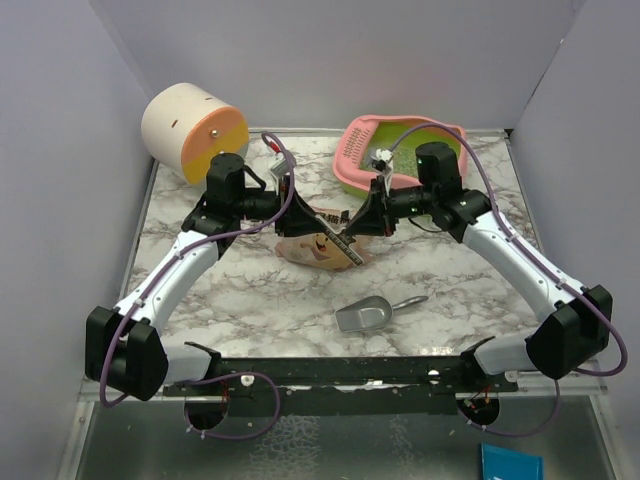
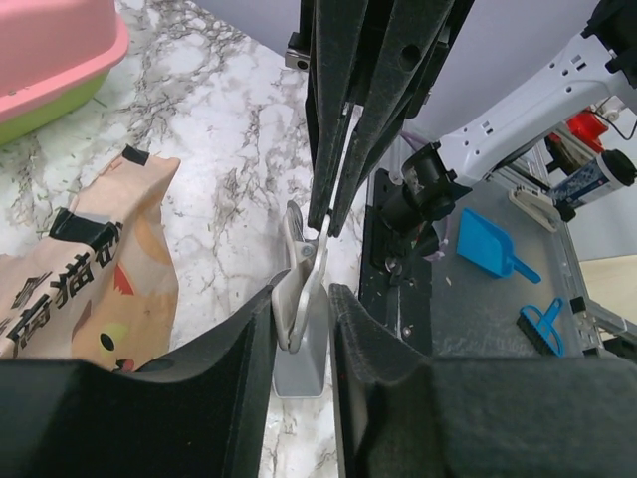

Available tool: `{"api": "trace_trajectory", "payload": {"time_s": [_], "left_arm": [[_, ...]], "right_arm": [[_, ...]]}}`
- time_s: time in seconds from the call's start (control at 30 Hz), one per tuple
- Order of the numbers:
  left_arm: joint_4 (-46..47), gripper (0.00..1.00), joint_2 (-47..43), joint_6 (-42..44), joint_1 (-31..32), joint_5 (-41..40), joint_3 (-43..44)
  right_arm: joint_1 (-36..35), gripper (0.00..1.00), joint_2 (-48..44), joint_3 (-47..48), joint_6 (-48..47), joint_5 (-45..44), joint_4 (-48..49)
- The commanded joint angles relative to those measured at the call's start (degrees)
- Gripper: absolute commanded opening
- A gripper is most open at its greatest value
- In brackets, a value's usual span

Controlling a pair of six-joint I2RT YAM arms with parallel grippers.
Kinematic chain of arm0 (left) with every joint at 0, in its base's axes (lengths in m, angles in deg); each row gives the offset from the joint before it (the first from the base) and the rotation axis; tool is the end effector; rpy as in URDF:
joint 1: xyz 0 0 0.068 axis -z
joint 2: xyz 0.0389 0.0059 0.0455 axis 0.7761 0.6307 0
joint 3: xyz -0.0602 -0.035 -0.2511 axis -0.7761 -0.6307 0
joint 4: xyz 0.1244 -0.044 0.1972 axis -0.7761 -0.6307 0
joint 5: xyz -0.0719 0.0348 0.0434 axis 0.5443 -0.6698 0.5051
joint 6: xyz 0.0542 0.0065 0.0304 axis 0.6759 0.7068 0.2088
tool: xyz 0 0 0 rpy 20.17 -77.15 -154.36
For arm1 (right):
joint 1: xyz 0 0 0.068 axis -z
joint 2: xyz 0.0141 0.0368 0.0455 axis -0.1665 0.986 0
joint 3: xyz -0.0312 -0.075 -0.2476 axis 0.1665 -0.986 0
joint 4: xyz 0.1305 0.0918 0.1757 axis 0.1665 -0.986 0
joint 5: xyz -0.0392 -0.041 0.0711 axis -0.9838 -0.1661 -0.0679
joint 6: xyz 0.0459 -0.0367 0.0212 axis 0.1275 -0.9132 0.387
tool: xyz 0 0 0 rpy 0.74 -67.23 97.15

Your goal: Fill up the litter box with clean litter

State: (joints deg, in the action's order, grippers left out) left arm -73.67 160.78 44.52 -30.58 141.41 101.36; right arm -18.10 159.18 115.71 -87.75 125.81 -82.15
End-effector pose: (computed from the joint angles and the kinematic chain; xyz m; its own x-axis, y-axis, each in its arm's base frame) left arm 0.2345 -0.1329 0.3369 -0.5117 0.0458 -0.8579 0.8567 0.1025 -0.5055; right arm 0.2306 0.1670 0.3369 -0.4301 -0.2491 -0.8678 -0.9028 0.1137 0.4148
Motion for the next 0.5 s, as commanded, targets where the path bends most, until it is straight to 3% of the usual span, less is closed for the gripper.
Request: {"api": "trace_trajectory", "payload": {"time_s": [0.0, 0.13, 0.33, 0.47], "left_arm": [[3.33, 0.25, 0.46, -1.37, 0.00, 2.45, -0.67], [4.50, 0.00, 0.66, -1.98, 0.04, 2.07, -1.81], [3.48, 0.00, 0.02, -0.13, 0.05, 3.20, -3.39], [5.20, 0.00, -1.00, -0.52, 0.06, 4.81, -4.40]], "right_arm": [[-0.93, 0.01, 0.69, 0.78, -0.89, -0.27, -0.55], [-1.40, 0.01, 1.22, 0.65, -0.84, -0.48, -0.81], [-1.41, 0.31, 0.20, -0.30, 3.12, -10.36, 0.04], [-1.41, 0.39, -1.31, -1.67, 0.40, -5.25, 0.34]]}}
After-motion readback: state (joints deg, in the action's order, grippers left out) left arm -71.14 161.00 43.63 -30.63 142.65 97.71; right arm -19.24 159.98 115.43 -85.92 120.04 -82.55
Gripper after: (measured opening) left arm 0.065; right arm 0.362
